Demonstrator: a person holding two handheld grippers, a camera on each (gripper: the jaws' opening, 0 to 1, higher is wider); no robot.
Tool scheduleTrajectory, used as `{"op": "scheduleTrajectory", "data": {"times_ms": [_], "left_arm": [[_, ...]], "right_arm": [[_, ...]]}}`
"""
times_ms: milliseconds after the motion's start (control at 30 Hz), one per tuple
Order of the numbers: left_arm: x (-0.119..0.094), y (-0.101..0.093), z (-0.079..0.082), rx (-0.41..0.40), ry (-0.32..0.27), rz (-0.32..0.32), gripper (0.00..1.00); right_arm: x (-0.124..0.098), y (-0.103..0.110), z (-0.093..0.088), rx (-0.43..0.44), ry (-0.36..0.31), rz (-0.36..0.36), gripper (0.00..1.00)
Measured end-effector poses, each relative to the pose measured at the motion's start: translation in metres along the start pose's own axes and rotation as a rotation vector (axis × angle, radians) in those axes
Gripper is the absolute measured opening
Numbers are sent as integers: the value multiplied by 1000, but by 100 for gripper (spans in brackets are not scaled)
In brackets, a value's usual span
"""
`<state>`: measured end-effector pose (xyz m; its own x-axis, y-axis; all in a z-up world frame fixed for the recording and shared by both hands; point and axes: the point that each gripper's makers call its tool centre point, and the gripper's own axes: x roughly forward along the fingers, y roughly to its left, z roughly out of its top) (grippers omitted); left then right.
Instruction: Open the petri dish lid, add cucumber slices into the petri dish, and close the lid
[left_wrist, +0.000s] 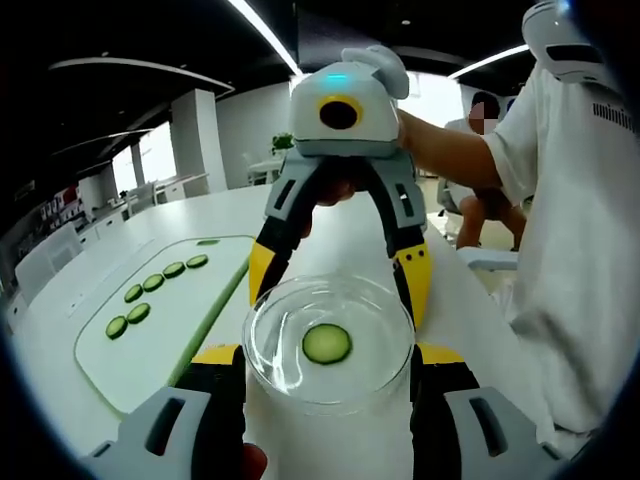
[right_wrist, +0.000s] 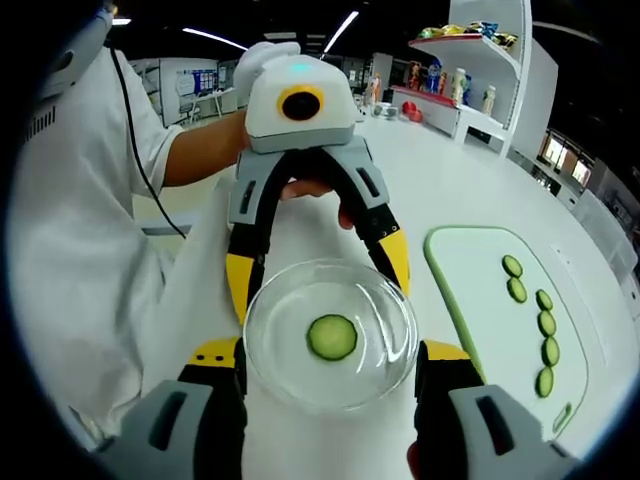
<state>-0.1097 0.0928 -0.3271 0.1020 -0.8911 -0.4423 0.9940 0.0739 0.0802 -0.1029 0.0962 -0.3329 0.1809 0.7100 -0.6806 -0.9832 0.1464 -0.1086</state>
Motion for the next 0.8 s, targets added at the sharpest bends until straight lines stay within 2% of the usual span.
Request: {"op": "scheduleTrajectory", "data": {"times_ms": [800], "left_arm": [[1, 3, -4, -36, -13, -21, 67]], "right_arm": [[3, 0, -2, 38, -5, 30, 69]]}}
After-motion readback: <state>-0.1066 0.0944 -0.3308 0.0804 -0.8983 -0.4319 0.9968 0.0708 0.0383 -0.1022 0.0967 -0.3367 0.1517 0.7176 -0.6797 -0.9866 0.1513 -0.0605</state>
